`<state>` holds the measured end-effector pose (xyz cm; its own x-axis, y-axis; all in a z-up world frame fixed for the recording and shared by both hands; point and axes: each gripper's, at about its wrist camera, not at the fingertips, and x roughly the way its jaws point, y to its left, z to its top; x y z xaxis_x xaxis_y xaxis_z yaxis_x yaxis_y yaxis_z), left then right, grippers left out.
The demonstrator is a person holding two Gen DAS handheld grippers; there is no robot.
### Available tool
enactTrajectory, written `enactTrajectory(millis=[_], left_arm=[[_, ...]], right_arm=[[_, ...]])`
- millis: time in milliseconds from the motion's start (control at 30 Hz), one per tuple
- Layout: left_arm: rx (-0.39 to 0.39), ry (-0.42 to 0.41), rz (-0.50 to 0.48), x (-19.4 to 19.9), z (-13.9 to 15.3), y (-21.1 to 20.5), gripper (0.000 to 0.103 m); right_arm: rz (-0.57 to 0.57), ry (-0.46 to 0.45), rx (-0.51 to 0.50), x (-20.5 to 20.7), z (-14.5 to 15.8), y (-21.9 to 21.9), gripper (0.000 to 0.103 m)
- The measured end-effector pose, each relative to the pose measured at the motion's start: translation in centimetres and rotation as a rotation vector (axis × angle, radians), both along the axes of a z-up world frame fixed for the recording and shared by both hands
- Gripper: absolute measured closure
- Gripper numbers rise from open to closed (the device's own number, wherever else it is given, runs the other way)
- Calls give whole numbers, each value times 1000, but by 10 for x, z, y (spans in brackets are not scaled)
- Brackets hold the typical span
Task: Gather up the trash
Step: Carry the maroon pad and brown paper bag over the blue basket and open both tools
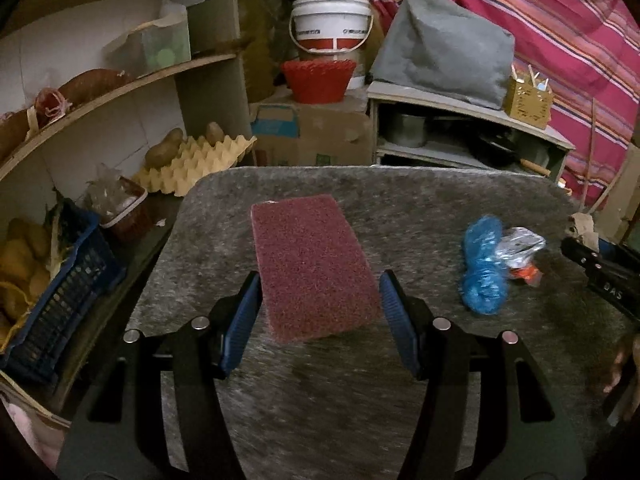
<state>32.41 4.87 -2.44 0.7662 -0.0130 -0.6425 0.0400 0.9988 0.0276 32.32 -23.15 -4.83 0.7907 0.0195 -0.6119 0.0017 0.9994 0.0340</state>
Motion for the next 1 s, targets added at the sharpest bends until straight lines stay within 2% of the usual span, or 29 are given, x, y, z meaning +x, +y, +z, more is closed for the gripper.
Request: enactTrajectory(millis=[167,500,767,1000], left_arm=[[13,-35,-39,-14,11,-26,44],[49,-104,-157,-40,28,-109,44],[41,-115,-240,-55,24,-181,44],[57,-126,-367,-80,15,-262,44]], right_arm=[[-43,-8,11,-24,10,-34,54],[-131,-14,7,-78,26,-111,54],[-225,-9,-17,-131,29,-180,54],[-338,0,-23,-182,24,-251,54]])
